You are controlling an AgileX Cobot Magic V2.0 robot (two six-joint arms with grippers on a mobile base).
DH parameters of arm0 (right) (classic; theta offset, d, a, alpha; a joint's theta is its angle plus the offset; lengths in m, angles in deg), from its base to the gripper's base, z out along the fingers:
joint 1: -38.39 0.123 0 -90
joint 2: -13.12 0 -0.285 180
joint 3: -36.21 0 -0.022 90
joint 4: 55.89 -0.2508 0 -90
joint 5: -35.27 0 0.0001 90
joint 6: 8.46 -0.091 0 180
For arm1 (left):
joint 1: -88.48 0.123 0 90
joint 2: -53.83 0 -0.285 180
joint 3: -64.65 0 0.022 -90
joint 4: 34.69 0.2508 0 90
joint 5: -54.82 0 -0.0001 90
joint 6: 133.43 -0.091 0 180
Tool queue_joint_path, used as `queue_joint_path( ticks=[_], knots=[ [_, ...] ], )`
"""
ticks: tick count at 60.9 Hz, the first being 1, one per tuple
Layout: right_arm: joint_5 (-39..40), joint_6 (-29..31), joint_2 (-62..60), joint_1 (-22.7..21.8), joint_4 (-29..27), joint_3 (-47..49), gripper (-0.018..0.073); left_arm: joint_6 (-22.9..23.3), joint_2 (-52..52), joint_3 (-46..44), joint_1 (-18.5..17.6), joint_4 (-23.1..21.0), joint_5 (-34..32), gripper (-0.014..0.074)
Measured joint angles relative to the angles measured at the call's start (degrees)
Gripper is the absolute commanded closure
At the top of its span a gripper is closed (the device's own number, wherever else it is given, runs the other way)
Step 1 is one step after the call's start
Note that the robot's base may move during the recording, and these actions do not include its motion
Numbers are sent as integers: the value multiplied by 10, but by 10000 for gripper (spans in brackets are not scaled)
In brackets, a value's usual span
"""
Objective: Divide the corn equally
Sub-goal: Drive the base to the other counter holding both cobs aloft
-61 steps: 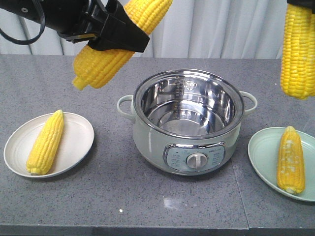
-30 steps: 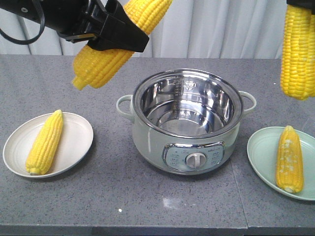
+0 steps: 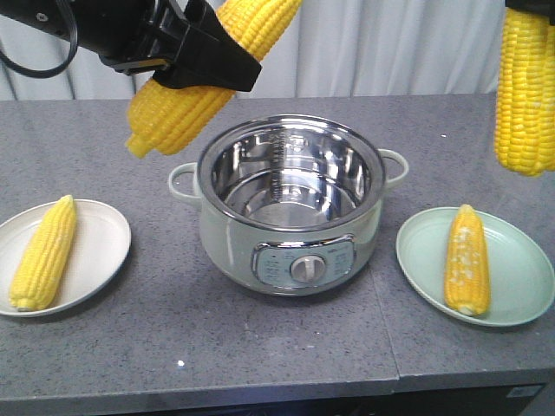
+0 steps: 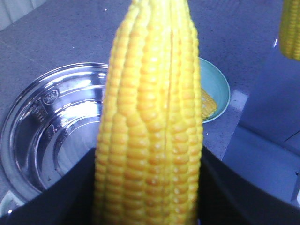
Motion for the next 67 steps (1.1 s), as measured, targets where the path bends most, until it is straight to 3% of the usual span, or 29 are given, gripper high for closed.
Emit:
queue_joint_path(
  ticks=[67],
  knots=[
    [0, 0, 0, 0, -1, 0, 564, 0, 0, 0, 0, 0, 0, 602]
  ],
)
